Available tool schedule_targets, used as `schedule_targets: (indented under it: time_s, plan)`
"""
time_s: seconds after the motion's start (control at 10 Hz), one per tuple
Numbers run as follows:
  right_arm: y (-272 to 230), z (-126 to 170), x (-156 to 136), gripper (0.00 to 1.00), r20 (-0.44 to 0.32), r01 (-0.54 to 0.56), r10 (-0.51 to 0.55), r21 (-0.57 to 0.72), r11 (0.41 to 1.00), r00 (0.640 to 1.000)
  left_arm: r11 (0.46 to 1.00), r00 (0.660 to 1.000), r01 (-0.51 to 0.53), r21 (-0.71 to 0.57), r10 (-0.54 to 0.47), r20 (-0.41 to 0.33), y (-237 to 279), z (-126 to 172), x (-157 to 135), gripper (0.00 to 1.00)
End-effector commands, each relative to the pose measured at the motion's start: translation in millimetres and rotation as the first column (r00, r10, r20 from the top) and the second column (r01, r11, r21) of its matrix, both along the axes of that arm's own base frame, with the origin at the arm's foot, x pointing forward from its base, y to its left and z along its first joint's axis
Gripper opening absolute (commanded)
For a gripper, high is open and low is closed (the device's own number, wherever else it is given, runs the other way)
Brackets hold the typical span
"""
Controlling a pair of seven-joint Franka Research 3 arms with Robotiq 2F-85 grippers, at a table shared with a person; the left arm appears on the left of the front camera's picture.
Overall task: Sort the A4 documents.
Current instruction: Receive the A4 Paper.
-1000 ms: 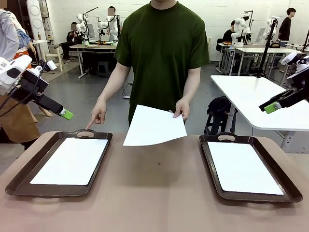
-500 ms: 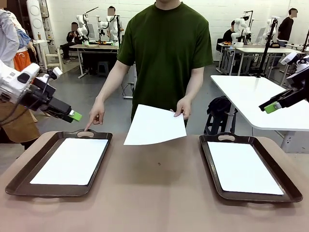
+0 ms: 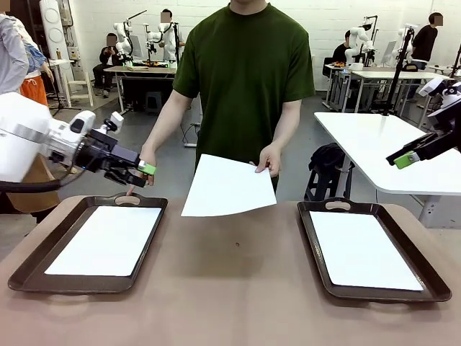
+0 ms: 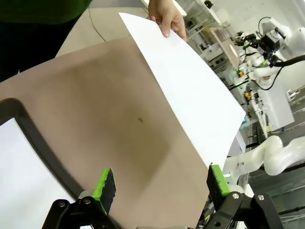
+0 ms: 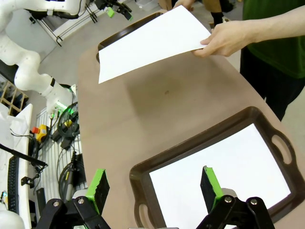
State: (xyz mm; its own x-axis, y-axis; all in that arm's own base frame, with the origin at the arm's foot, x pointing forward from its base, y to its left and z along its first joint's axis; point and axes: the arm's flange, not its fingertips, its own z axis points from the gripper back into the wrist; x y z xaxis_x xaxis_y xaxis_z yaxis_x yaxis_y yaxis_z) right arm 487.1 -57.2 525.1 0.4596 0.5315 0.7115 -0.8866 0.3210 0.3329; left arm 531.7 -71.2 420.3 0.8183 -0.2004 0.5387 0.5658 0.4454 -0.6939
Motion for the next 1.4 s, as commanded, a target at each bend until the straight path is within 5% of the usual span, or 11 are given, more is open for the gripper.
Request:
schedule_targets:
  time_s: [0.0,1.3]
  plan:
    - [3,0,1,1.0,0.009,0.005,-0.005,-0.006,1.0,1.0,0.999,0.999,0.005,-0.052,-0.007,-0.04,-14,-1,19,1.0]
    - [3,0,1,1.0,0.009,0.005,-0.005,-0.006,1.0,1.0,0.971,0.957,-0.025,-0.236,-0.045,-0.286,-102,-63,53,1.0]
